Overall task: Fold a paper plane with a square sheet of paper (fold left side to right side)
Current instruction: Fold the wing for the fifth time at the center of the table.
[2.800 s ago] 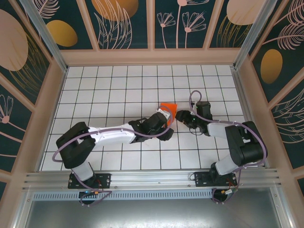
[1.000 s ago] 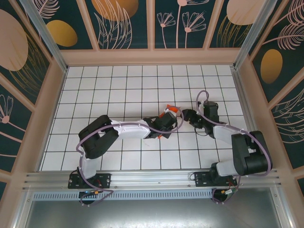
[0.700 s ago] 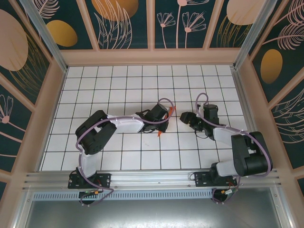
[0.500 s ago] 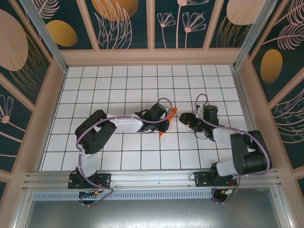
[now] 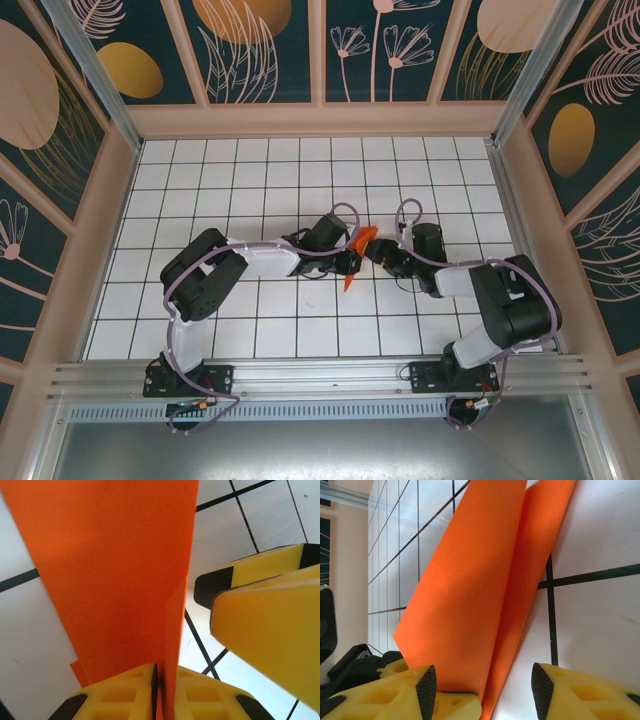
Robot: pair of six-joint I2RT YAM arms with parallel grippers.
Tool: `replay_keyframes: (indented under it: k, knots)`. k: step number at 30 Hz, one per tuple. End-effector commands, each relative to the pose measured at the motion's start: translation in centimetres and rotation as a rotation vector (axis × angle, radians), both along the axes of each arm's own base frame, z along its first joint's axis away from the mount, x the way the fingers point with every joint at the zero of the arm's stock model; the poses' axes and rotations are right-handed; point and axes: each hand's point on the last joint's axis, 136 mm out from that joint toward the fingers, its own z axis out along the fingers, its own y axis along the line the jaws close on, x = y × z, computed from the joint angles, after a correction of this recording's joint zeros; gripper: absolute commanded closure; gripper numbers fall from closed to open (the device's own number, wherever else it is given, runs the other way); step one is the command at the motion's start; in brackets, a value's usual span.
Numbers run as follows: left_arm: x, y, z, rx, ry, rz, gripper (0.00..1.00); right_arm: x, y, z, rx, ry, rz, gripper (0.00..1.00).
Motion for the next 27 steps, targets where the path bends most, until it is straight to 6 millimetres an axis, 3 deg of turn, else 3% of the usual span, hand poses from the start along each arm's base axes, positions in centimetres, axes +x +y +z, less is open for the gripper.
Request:
replay_keyframes:
  k: [1, 18, 27]
  knots:
    - [0.0, -0.1, -0.5, -0.024, 0.026, 0.001, 0.83, 1.6, 0.6, 0.9, 0.022, -0.038, -0.024, 0.45]
    - [-0.3, -0.3, -1.0, -0.048, 0.049, 0.003, 0.81, 3.6, 0.6, -1.3, -0.013, 0.059, -0.083, 0.52]
    - [0.0, 0.3, -0.2, -0.064, 0.042, 0.02, 0.7, 2.7, 0.0, -4.1, -0.073, 0.166, -0.106, 0.55]
